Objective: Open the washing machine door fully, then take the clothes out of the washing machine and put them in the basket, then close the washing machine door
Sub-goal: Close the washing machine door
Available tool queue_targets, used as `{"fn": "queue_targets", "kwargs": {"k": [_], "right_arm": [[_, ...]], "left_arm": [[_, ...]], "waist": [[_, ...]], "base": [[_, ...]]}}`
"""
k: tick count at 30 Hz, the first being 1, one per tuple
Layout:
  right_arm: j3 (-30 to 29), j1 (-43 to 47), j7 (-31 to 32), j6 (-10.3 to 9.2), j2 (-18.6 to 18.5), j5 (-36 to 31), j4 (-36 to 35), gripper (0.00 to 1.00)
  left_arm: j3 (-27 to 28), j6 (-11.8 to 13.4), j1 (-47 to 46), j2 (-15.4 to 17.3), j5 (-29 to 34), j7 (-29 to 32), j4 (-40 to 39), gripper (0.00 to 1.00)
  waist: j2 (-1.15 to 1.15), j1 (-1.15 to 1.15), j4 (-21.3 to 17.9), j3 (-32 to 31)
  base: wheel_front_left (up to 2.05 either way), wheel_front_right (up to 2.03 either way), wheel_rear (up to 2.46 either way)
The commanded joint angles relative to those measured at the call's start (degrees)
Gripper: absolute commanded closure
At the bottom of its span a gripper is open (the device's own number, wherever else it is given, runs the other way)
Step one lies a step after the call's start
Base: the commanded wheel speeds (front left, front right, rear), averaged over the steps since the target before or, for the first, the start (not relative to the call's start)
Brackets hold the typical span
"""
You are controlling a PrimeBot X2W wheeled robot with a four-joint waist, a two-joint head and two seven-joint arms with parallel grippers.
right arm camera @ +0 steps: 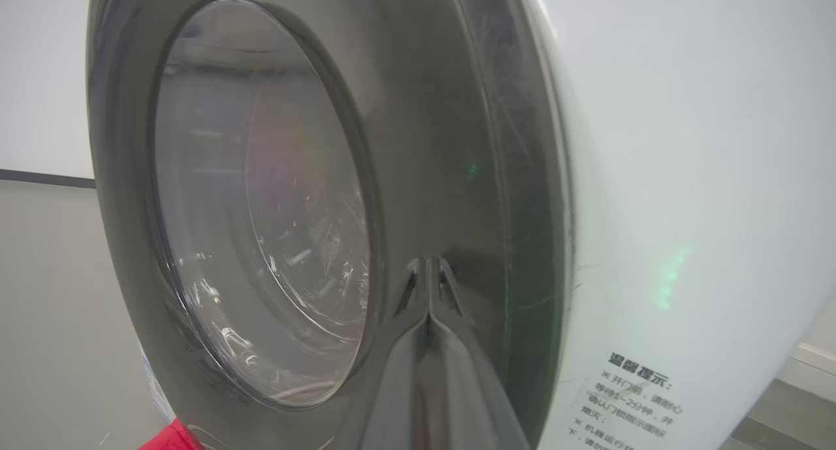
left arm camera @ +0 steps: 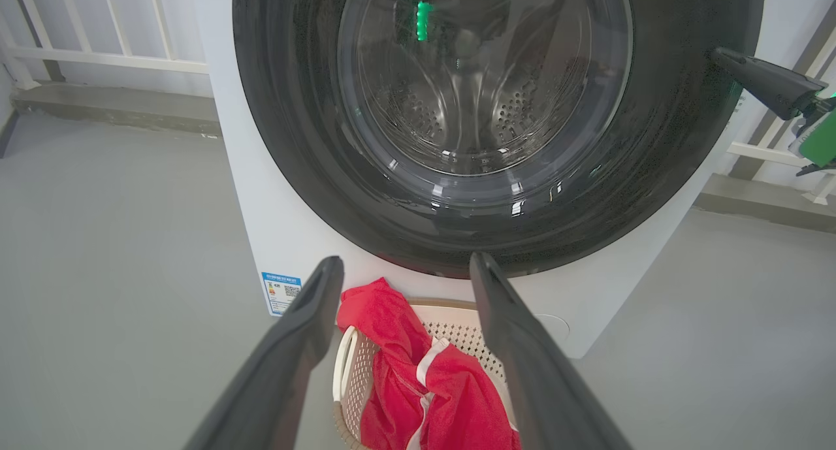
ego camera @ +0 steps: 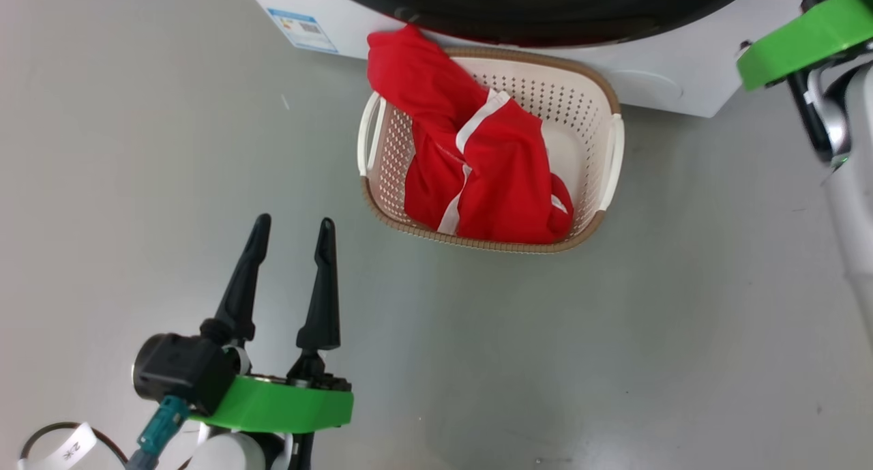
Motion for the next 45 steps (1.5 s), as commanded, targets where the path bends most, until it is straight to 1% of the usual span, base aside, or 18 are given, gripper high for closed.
{"fn": "queue_targets", "kwargs": {"k": [1, 5, 10, 11, 12, 15, 17, 18, 19, 20, 21, 25, 31, 36, 45], "right_arm": [[1.2, 2.2, 0.1, -0.33, 1.6, 0.6, -2.0, 1.00], [2.7, 5.5, 0.1, -0.33, 2.7, 1.9, -3.2, 1.00], [4.6, 9.6, 0.1, -0.33, 3.7, 2.8, -4.5, 0.99], [5.1, 10.7, 0.1, -0.33, 3.9, 3.0, -4.8, 0.84], [5.7, 11.9, 0.1, -0.33, 4.1, 3.2, -5.1, 0.78], [6.6, 15.6, 0.1, -0.33, 4.9, 3.5, -6.6, 0.57], [6.9, 18.3, 0.1, -0.33, 5.3, 3.8, -7.6, 0.48], [6.9, 19.6, 0.1, -0.33, 5.4, 3.9, -8.1, 0.30], [6.8, 21.0, 0.1, -0.33, 5.6, 3.8, -8.6, 0.15], [6.9, 22.4, 0.1, -0.33, 5.7, 3.4, -9.1, 0.04], [7.0, 23.8, 0.1, -0.33, 6.0, 3.1, -9.7, 0.00], [6.4, 28.6, 0.1, -0.33, 6.7, 2.3, -11.7, 0.00], [2.7, 34.3, 0.1, -0.33, 8.4, -0.1, -13.4, 0.00], [-0.1, 38.2, 0.1, -0.33, 9.8, -1.0, -15.0, 0.00], [-5.6, 44.1, 0.1, -0.33, 11.2, -3.0, -19.0, 0.00]], "left_arm": [[2.3, 0.5, -0.2, 0.7, 0.5, -0.4, -1.7, 0.00], [2.9, 1.2, 0.1, 0.7, 0.1, -0.4, -2.4, 0.00], [3.2, 1.3, 0.5, 0.7, 0.7, -0.4, -2.7, 0.00], [3.2, 1.2, 0.6, 0.7, 0.8, -0.4, -2.7, 0.00], [3.1, 1.0, 0.7, 0.7, 0.7, -0.4, -2.8, 0.00], [2.7, -0.2, 1.1, 0.7, 1.3, -0.4, -2.5, 0.00], [2.6, -0.9, 1.5, 0.7, 1.9, -0.4, -1.8, 0.00], [2.6, -1.1, 1.6, 0.7, 1.7, -0.4, -1.4, 0.00], [2.7, -1.3, 1.8, 0.7, 1.6, -0.4, -1.2, 0.00], [2.8, -1.4, 1.9, 0.7, 1.5, -0.4, -1.1, 0.00], [2.9, -1.4, 2.1, 0.7, 1.6, -0.4, -0.9, 0.00], [3.4, -1.7, 2.9, 0.7, 1.1, -0.4, -0.3, 0.00], [3.5, -2.6, 3.8, 0.7, 0.6, -0.4, 0.6, 0.00], [4.4, -3.2, 4.7, 0.7, 1.7, -0.4, 1.1, 0.00], [6.4, -4.7, 7.0, 0.7, 3.6, -0.4, 2.3, 0.00]], "waist": [[0.00, 0.00, -0.7, -1.0], [0.00, 0.00, -1.6, -2.5], [0.00, 0.00, -2.7, -4.5], [0.00, 0.00, -3.1, -5.0], [0.00, 0.00, -3.4, -5.6], [0.00, 0.00, -4.5, -7.4], [0.00, 0.00, -5.3, -8.8], [0.00, 0.00, -5.7, -9.6], [0.00, 0.00, -6.2, -10.3], [0.00, 0.00, -6.7, -10.9], [0.00, 0.00, -7.2, -11.5], [0.00, 0.00, -9.3, -13.6], [0.00, 0.00, -12.4, -16.0], [0.00, 0.00, -14.8, -18.1], [0.00, 0.00, -17.2, -21.5]], "base": [[0.00, 0.00, 0.00], [0.00, 0.00, 0.00], [0.00, 0.00, 0.00], [0.00, 0.00, 0.00], [0.00, 0.00, 0.00], [0.00, 0.00, 0.00], [0.00, 0.00, 0.00], [0.00, 0.00, 0.00], [0.00, 0.00, 0.00], [0.00, 0.00, 0.00], [0.00, 0.00, 0.00], [0.00, 0.00, 0.00], [0.00, 0.00, 0.00], [0.00, 0.00, 0.00], [0.00, 0.00, 0.00]]}}
